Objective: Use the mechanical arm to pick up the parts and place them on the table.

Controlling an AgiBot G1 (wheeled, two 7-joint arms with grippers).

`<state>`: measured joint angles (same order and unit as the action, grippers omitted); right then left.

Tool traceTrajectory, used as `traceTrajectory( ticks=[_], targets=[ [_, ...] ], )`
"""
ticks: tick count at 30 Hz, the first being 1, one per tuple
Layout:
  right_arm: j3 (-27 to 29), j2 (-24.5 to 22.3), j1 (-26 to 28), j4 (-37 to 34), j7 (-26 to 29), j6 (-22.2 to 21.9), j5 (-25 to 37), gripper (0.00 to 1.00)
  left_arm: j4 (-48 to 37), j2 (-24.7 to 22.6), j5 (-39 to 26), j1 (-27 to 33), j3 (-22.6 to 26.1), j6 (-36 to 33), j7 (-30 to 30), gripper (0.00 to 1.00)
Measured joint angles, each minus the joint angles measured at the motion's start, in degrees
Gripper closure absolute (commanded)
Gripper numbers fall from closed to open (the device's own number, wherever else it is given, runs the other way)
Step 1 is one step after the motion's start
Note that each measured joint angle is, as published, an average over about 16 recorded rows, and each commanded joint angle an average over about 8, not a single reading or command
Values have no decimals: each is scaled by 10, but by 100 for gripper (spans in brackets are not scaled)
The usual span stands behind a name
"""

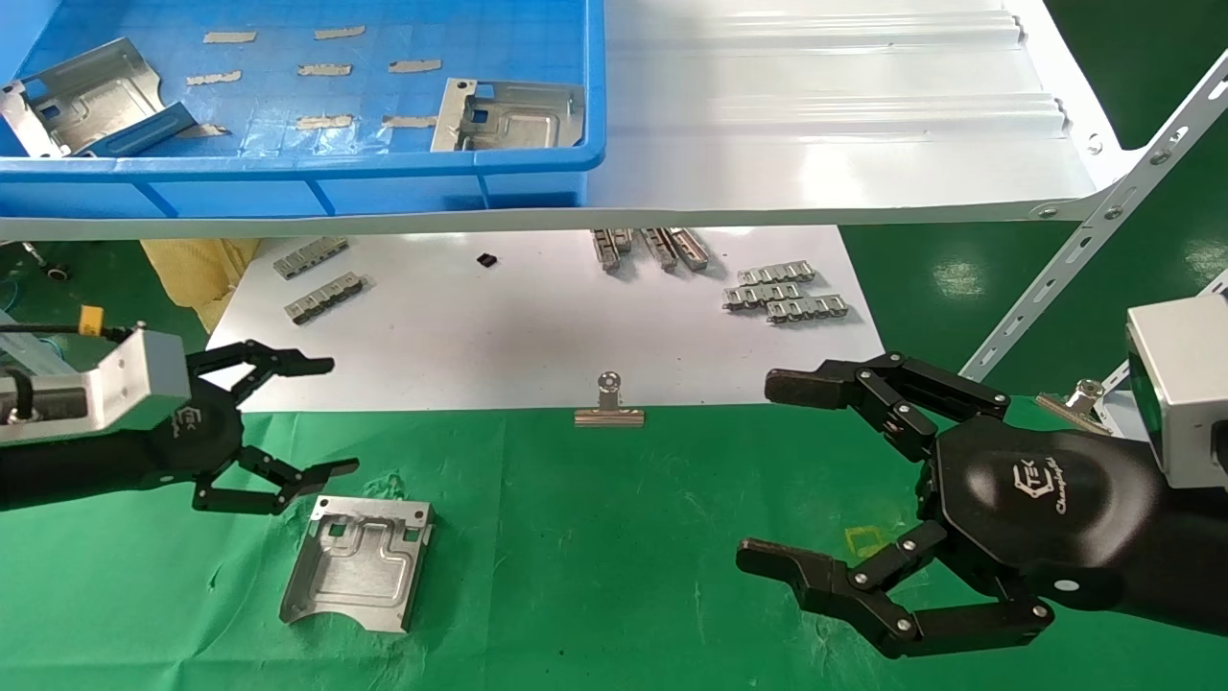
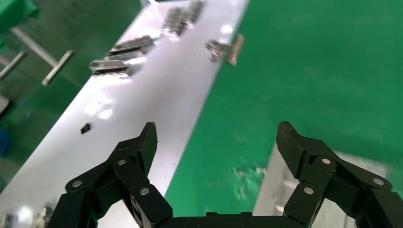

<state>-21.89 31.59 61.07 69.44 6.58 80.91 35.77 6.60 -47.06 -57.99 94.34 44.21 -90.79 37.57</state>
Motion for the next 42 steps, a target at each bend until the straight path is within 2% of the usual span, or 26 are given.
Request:
traceTrajectory(
  ticks=[42],
  targets=[
    [0,0,0,0,0,0,0,0,479,86,115,-234,-201,36,-345,0]
  ],
)
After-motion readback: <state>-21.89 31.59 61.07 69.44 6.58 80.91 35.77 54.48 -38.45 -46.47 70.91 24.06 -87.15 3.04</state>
